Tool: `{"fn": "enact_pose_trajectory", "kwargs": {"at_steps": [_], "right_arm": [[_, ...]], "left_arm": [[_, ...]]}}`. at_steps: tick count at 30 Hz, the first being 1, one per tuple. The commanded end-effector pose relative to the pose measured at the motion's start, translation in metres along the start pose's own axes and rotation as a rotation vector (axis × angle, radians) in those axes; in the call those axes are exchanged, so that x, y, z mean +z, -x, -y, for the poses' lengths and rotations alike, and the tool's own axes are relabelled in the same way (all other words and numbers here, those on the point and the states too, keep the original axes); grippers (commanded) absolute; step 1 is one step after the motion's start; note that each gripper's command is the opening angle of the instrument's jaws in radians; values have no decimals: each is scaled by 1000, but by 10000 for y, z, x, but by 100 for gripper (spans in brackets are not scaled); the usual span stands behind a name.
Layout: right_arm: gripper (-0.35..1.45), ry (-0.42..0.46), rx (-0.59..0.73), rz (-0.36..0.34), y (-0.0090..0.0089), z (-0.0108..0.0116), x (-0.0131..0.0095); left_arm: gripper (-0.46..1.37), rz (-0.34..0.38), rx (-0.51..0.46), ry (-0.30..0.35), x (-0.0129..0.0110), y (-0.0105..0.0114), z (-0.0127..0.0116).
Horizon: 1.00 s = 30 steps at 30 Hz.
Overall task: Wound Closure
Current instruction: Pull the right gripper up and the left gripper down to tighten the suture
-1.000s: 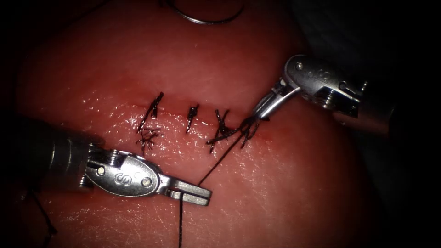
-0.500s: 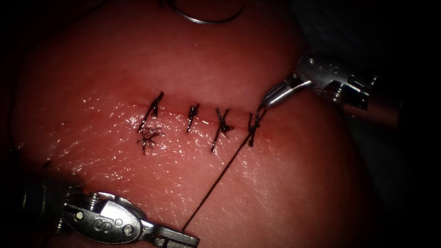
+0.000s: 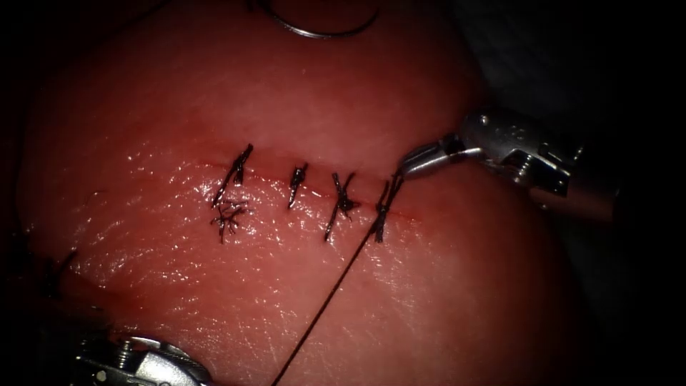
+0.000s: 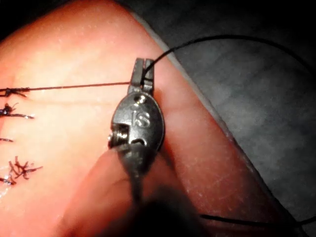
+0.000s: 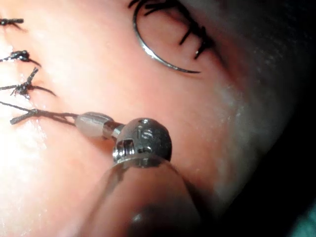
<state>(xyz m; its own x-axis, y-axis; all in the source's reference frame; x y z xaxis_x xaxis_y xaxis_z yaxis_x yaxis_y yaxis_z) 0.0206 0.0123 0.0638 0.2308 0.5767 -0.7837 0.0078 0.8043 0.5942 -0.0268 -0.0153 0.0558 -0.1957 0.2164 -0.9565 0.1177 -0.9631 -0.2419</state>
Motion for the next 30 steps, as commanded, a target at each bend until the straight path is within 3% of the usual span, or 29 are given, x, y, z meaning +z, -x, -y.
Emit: {"fn": "enact_pose_trajectory", "kwargs": {"at_steps": [1,6,16,24,25,26,28,30], "right_arm": [[-35,37,19,-13,0,-1,-3],[-35,158,64,-48,3,-6,-25],[-35,299,95,-58,8,-15,-62],[-35,257,70,-49,9,-15,-64],[-24,259,70,-50,9,-14,-62],[42,288,70,-51,9,-13,-59],[135,410,24,-45,9,-12,-54],[144,523,-3,-36,10,-10,-53]], "left_arm": [[-35,-2,1,0,-1,1,-1],[-35,2,9,-1,-5,2,-4],[-35,-2,9,-7,-2,2,-3],[-35,-5,5,-14,3,0,4],[-35,-5,4,-16,4,-1,6],[-35,-3,3,-21,6,-2,8],[-35,-3,1,-24,9,-3,12],[-35,-5,-7,-26,13,-4,16]]}}
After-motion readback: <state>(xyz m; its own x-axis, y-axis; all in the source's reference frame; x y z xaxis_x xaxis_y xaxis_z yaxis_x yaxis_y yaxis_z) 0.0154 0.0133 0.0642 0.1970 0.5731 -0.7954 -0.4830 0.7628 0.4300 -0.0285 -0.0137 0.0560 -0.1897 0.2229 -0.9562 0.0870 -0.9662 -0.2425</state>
